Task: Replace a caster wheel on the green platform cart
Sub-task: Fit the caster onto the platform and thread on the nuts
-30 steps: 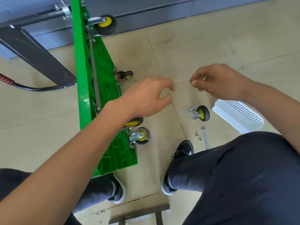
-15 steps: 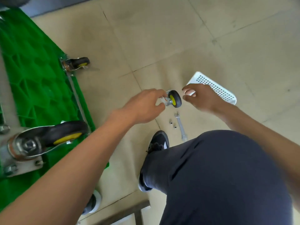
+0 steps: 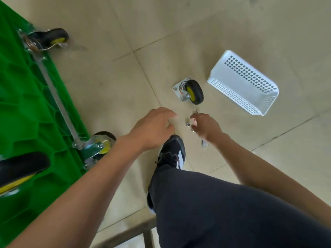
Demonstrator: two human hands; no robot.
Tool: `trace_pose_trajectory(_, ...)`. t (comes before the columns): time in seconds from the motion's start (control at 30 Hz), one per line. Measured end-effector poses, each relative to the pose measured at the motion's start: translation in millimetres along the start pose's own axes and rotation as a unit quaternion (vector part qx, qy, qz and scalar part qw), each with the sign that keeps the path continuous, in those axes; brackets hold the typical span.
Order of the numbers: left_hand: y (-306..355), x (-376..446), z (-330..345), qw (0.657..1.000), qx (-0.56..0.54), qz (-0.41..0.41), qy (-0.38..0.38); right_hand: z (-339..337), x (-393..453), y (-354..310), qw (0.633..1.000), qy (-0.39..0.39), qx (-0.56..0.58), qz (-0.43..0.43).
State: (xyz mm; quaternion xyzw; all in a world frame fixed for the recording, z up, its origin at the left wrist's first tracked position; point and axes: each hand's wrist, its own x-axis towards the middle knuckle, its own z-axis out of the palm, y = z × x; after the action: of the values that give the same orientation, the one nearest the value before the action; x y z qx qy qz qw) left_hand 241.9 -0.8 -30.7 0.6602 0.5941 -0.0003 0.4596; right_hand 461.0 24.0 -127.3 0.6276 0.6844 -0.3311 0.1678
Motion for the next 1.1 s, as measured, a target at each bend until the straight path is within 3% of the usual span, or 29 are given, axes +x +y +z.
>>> trace_pose_trajectory(0.2, -17, 1, 9, 1.0, 0.004, -0.018, -0.011, 26, 16, -5, 0.997, -0.02, -0.073, -0.029)
trace_pose_trajectory(0.4, -18, -7, 16, 0.999, 0.006, -0.033, -0.026, 35, 18, -14, 0.989, 0.024, -0.141, -0.042)
trace_pose_trajectory(0.57, -7, -17, 8, 0.999, 0.015, -0.027, -0.018, 24, 4, -15, 0.989, 0.072, -0.11, -0.074)
trace_pose_trajectory(0.83, 26, -49, -29, 0.997, 0.062, 0.017, 0.035, -47, -45, -47, 0.987, 0.126, -0.017, -0.1)
trace_pose_trajectory(1.1, 53, -109, -93, 0.984, 0.115, 0.07, 0.114, -147, -116, -104, 0.951, 0.247, 0.045, -0.18)
